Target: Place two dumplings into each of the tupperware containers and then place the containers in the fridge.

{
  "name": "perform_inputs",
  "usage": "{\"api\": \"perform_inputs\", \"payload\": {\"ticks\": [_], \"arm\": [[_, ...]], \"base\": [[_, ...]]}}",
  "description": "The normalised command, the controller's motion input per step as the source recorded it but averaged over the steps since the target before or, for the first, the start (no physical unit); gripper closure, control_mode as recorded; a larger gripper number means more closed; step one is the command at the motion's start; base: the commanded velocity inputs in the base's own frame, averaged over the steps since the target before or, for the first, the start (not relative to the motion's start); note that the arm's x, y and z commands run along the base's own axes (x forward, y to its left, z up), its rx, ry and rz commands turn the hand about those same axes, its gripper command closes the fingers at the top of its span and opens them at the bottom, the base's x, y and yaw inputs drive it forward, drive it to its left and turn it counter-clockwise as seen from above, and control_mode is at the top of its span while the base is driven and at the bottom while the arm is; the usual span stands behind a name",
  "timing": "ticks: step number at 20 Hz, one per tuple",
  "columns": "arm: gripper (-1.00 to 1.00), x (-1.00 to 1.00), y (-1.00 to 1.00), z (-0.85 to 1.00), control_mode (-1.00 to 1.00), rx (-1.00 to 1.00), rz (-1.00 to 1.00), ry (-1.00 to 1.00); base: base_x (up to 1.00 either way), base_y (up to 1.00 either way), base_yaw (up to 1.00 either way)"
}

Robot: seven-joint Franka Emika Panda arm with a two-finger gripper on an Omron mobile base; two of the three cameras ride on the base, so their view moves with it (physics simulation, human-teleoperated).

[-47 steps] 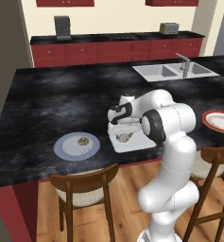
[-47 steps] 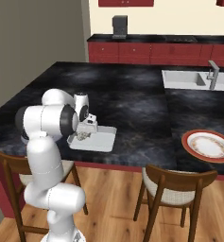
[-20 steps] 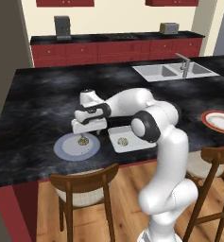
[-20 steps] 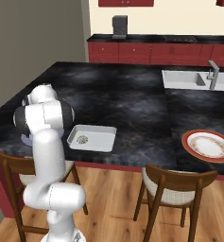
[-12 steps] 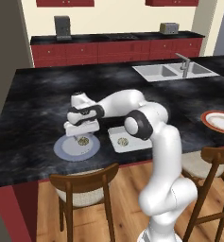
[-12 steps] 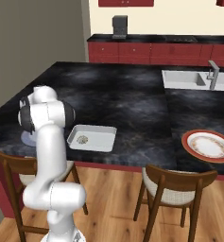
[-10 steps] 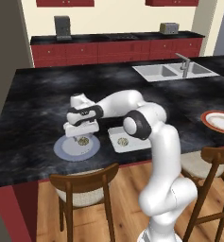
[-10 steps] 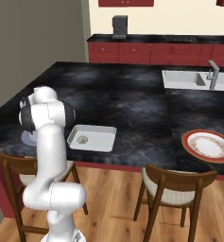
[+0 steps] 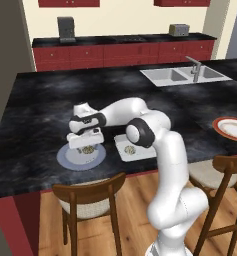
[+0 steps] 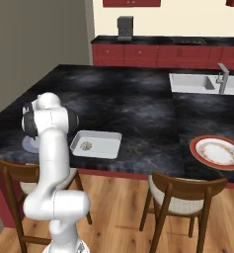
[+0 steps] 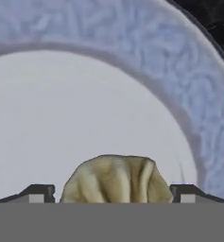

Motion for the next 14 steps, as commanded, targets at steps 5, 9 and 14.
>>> {"api": "perform_inputs", "payload": {"ticks": [5,9,14], "arm": [[1.00,0.00,0.00,0.04,-1.00,0.00,0.00,0.02],[1.00,-0.15,-0.21,0.75,-1.00,0.00,-0.01,0.00],[1.00,-0.28,-0.88,0.53,-1.00,0.00,0.00,0.00]], "base": [[0.00,0.00,0.00],[0.00,0.00,0.00],[0.00,0.00,0.00]]}}
